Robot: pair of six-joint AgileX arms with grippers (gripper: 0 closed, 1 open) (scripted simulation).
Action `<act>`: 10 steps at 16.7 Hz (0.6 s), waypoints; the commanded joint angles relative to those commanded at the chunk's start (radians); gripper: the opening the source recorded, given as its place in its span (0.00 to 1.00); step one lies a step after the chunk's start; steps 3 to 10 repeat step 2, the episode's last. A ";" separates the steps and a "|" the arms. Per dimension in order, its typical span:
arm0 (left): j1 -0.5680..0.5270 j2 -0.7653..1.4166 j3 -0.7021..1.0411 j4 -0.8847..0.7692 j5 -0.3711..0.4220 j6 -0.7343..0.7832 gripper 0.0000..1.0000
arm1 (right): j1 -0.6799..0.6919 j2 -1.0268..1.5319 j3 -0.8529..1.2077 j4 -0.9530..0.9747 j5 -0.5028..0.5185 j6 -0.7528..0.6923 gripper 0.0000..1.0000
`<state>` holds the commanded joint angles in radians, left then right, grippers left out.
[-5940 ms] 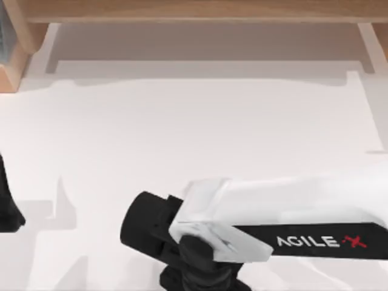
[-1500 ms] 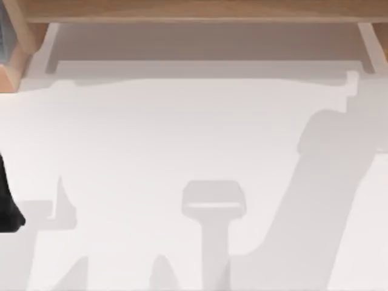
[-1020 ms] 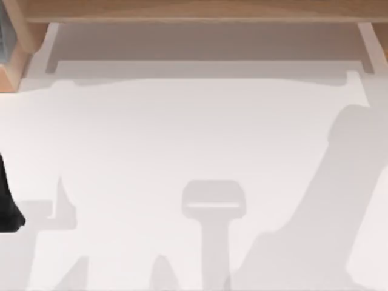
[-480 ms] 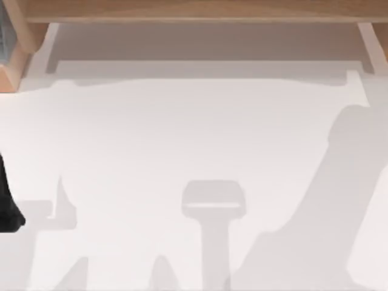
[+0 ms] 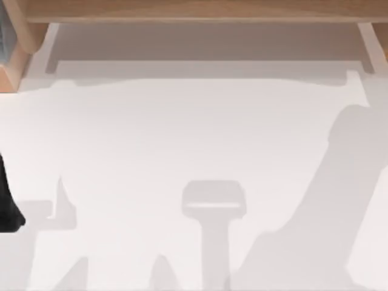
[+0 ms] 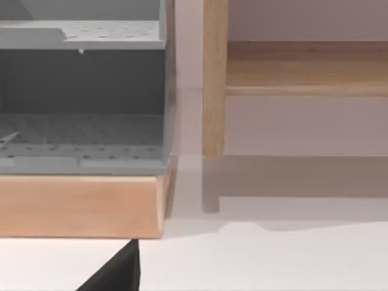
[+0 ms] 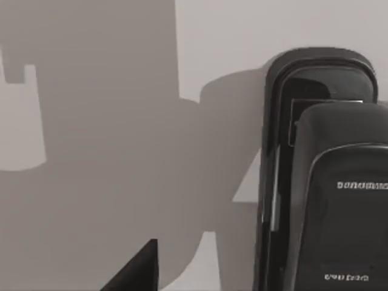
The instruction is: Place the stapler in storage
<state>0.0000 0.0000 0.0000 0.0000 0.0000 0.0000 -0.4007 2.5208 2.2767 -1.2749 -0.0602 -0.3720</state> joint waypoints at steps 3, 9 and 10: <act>0.000 0.000 0.000 0.000 0.000 0.000 1.00 | 0.000 0.000 0.000 0.000 0.000 0.000 1.00; 0.000 0.000 0.000 0.000 0.000 0.000 1.00 | 0.000 0.000 0.000 0.000 0.000 0.000 1.00; 0.000 0.000 0.000 0.000 0.000 0.000 1.00 | 0.000 0.000 0.000 0.000 0.000 0.000 1.00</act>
